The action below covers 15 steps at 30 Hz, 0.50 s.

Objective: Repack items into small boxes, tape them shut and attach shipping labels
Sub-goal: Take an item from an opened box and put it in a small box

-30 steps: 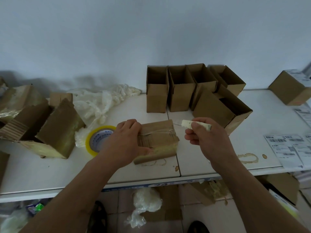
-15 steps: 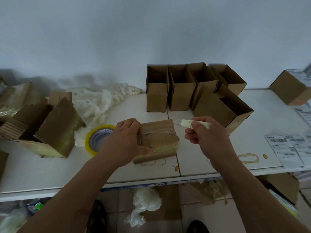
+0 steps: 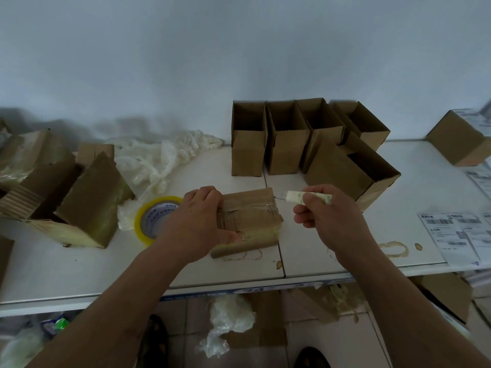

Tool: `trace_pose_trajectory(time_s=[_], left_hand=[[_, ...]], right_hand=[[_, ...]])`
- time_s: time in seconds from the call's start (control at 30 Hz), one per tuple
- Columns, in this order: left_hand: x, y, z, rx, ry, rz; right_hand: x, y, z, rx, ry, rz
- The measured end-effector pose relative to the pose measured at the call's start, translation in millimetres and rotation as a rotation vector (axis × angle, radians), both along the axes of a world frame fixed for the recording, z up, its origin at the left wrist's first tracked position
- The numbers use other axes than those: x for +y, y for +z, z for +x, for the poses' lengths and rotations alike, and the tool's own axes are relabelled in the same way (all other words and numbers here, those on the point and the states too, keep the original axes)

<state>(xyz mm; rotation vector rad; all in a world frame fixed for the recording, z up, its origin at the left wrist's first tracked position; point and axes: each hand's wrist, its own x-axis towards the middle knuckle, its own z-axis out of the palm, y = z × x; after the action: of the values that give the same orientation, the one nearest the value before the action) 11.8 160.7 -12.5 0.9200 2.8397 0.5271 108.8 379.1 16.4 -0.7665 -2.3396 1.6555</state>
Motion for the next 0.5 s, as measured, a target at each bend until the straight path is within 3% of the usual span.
trace_pose_trajectory(time_s=[0.5], left_hand=[[1, 0, 0, -0.023, 0.022, 0.013]], right_hand=[[8, 17, 21, -0.139, 0.082, 0.063]])
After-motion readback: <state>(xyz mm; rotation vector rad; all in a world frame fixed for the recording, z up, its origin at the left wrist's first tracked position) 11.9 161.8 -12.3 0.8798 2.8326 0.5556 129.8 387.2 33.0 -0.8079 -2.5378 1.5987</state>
